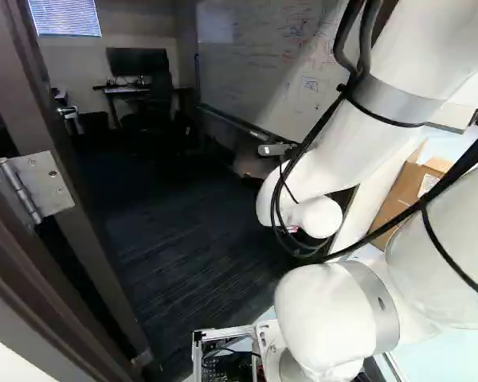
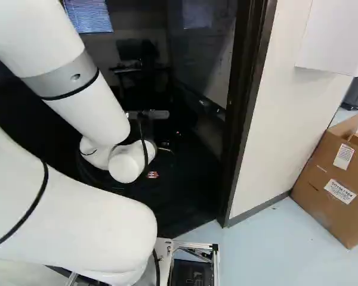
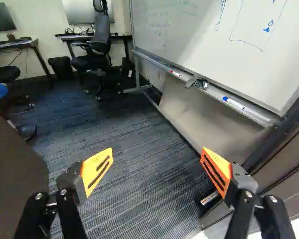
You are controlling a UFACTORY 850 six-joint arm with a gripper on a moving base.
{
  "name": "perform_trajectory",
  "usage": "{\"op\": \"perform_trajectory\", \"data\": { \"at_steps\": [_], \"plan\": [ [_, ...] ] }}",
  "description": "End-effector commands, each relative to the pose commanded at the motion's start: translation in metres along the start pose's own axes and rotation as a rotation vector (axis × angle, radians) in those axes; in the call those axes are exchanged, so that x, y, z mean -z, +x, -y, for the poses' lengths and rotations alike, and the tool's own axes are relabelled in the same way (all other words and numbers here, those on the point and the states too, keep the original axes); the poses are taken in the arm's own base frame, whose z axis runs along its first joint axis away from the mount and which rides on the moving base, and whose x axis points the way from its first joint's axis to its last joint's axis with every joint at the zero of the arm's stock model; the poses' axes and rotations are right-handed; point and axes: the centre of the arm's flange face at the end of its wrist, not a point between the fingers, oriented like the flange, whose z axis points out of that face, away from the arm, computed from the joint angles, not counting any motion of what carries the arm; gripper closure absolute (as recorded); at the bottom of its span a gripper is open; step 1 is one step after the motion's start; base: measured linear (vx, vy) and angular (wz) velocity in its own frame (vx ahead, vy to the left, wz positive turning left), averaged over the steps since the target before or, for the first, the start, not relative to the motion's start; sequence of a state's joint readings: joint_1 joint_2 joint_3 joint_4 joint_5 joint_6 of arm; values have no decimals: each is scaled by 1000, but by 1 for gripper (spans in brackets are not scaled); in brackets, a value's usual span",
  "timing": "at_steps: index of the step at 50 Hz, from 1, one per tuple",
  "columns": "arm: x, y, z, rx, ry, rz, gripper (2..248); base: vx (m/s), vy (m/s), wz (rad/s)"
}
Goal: Open the door and move inside
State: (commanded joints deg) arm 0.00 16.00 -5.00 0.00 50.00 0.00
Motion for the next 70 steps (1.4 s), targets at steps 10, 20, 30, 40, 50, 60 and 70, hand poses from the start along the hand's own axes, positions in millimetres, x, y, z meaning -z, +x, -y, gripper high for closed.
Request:
{"op": "perform_trajectory", "data": {
  "at_steps": [10, 20, 30, 40, 50, 60, 70],
  "plan": [
    [0, 0, 0, 0, 0, 0, 3, 49, -1, -2],
    [0, 0, 0, 0, 0, 0, 3, 69, 1, -4],
    [0, 0, 0, 0, 0, 0, 3, 83, 1, -4],
    [0, 0, 0, 0, 0, 0, 3, 85, 0, -3],
    [0, 0, 0, 0, 0, 0, 3, 89, 0, -5],
    [0, 0, 0, 0, 0, 0, 3, 96, 13, 47],
    [0, 0, 0, 0, 0, 0, 3, 87, 33, 175]
  ]
}}
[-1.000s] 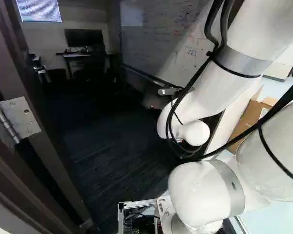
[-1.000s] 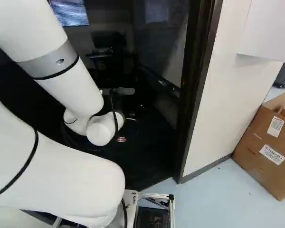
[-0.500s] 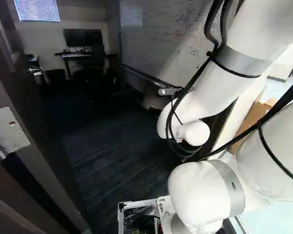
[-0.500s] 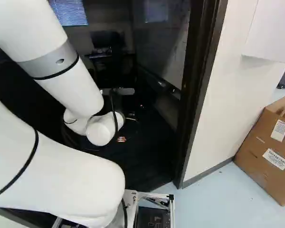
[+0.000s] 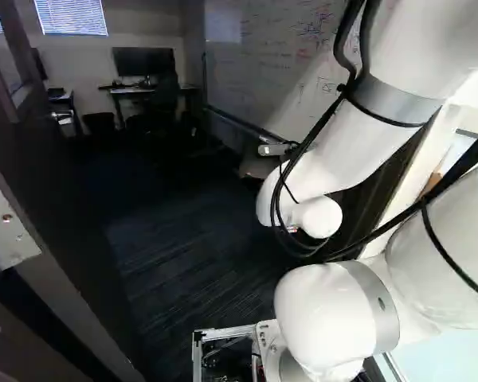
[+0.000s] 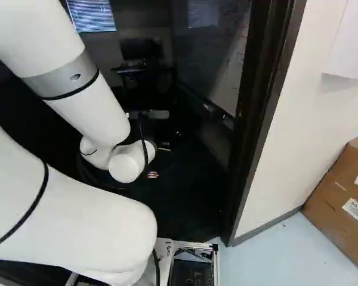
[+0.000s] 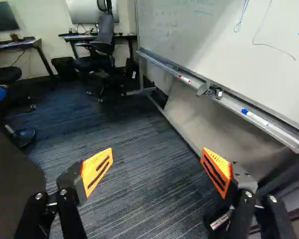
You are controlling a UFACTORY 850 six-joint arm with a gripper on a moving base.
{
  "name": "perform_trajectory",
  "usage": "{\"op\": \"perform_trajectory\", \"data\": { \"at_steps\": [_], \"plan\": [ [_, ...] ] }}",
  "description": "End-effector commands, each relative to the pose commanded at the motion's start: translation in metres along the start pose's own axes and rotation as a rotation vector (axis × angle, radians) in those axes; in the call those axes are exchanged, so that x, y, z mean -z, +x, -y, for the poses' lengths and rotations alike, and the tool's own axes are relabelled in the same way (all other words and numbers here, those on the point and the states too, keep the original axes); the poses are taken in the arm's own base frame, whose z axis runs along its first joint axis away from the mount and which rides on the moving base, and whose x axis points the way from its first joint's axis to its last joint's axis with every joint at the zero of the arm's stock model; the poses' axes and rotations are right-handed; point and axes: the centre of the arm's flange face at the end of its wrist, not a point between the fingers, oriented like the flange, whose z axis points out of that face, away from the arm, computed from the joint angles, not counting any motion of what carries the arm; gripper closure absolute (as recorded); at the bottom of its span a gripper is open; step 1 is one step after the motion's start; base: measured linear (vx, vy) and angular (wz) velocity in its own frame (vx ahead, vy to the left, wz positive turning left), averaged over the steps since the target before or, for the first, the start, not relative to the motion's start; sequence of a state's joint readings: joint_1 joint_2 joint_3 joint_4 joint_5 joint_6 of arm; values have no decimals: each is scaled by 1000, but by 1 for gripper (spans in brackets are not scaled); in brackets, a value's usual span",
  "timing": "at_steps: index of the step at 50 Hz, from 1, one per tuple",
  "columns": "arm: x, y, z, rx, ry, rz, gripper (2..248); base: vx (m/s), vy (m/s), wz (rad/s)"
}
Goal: Open the door and move inside
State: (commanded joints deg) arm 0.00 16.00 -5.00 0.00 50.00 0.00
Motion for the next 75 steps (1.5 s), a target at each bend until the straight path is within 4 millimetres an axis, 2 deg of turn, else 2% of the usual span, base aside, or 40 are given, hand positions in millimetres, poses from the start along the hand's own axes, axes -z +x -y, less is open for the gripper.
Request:
{"op": "perform_trajectory", "data": {
  "at_steps": [75],
  "plan": [
    [0, 0, 0, 0, 0, 0, 3, 79, 32, 163]
  ]
}}
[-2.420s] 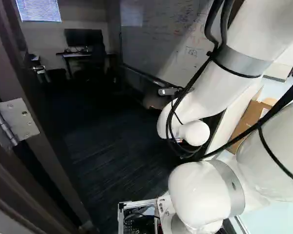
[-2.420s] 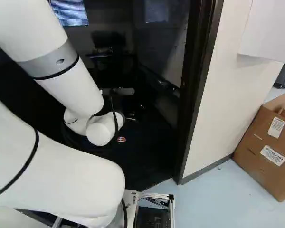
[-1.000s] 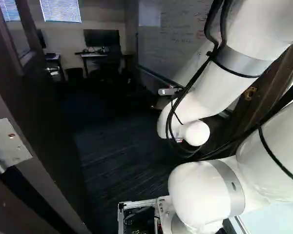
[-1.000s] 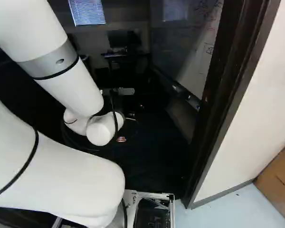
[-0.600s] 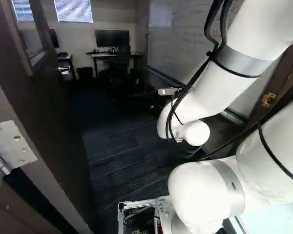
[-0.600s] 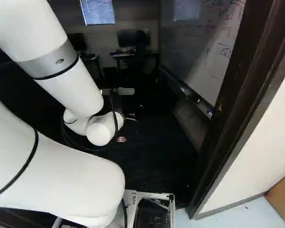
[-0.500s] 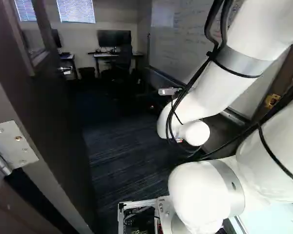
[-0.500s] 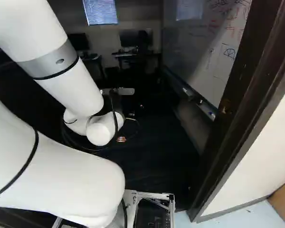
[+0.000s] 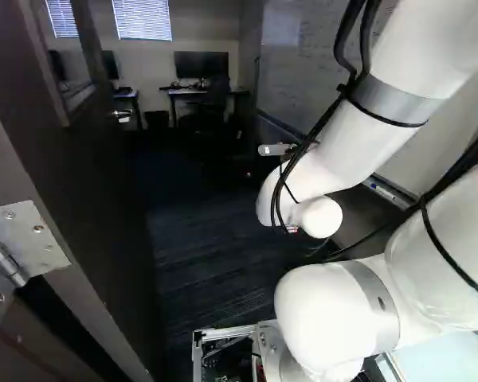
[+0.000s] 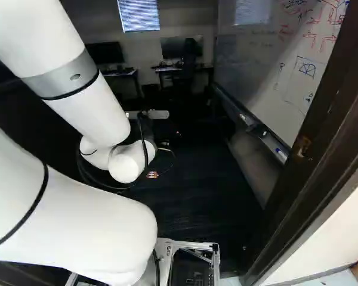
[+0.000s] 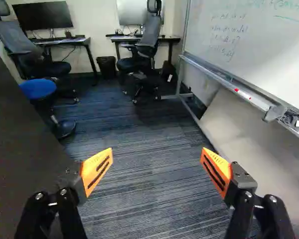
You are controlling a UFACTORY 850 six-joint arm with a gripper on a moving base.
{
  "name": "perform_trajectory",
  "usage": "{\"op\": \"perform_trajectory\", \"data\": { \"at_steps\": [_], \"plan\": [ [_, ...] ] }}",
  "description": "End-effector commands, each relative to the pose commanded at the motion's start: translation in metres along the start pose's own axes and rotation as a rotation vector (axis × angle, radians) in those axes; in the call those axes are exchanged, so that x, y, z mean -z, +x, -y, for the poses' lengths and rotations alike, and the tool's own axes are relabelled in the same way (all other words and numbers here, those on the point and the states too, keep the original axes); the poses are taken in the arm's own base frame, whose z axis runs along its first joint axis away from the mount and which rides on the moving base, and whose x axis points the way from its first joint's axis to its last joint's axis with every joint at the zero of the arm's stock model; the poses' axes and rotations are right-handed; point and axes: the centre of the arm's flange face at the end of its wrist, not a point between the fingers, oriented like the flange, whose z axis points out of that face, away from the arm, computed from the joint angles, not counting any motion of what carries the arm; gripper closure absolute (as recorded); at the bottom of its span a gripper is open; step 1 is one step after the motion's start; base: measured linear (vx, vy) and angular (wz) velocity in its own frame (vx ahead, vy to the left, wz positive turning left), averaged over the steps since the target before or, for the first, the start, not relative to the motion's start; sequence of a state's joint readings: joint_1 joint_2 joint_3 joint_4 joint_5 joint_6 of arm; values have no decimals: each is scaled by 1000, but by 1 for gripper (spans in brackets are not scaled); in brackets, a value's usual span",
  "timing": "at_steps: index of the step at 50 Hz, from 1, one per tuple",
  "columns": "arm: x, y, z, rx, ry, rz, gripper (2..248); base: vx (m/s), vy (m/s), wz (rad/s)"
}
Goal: Open the door and move inside
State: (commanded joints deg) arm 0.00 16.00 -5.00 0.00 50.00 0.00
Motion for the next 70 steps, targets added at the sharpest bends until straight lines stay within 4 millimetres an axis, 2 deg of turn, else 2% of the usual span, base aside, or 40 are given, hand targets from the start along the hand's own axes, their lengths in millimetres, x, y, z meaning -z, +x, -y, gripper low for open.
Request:
{"op": "perform_trajectory", "data": {
  "at_steps": [45, 70],
  "plan": [
    [0, 0, 0, 0, 0, 0, 3, 110, 12, 183],
    [0, 0, 0, 0, 0, 0, 3, 135, -26, 14]
  ]
}}
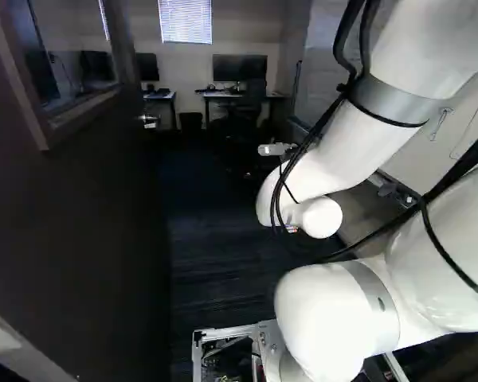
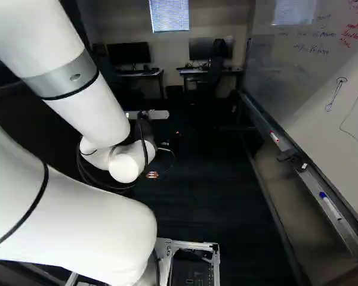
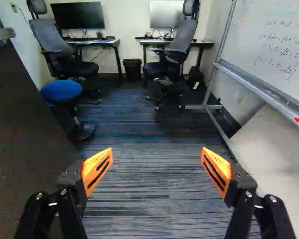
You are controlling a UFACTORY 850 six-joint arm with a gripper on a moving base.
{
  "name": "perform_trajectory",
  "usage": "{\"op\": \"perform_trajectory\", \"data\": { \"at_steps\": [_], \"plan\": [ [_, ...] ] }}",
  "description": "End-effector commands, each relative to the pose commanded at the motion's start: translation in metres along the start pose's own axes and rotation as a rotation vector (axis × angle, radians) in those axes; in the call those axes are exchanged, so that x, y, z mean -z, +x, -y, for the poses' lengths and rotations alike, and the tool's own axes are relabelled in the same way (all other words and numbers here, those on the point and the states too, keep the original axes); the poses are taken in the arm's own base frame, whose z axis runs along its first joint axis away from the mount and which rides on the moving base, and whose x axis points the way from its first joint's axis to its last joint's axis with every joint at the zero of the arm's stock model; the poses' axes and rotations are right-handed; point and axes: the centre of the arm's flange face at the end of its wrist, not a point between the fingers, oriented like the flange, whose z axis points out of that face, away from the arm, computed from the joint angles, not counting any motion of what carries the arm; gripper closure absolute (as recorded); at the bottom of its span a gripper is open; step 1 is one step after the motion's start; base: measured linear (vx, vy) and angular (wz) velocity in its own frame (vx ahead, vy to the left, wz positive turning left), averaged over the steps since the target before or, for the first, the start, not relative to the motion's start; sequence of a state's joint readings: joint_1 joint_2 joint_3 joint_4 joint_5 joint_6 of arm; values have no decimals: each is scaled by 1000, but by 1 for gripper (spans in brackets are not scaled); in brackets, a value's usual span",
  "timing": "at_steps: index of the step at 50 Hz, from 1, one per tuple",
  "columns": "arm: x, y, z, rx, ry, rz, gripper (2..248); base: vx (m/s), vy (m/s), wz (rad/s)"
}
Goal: Open the door and move inside
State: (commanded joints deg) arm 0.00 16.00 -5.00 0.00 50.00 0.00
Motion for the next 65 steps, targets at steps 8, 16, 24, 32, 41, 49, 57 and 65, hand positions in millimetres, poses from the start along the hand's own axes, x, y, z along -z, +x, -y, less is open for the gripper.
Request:
{"op": "perform_trajectory", "data": {
  "at_steps": [8, 16, 24, 32, 41, 49, 57, 65],
  "plan": [
    [0, 0, 0, 0, 0, 0, 3, 141, -25, 5],
    [0, 0, 0, 0, 0, 0, 3, 167, -2, -16],
    [0, 0, 0, 0, 0, 0, 3, 178, -1, -6],
    [0, 0, 0, 0, 0, 0, 3, 181, 5, -1],
    [0, 0, 0, 0, 0, 0, 3, 180, 0, -3],
    [0, 0, 0, 0, 0, 0, 3, 185, -1, -4],
    [0, 0, 0, 0, 0, 0, 3, 180, -3, 0],
    [0, 0, 0, 0, 0, 0, 3, 164, -1, -4]
  ]
}}
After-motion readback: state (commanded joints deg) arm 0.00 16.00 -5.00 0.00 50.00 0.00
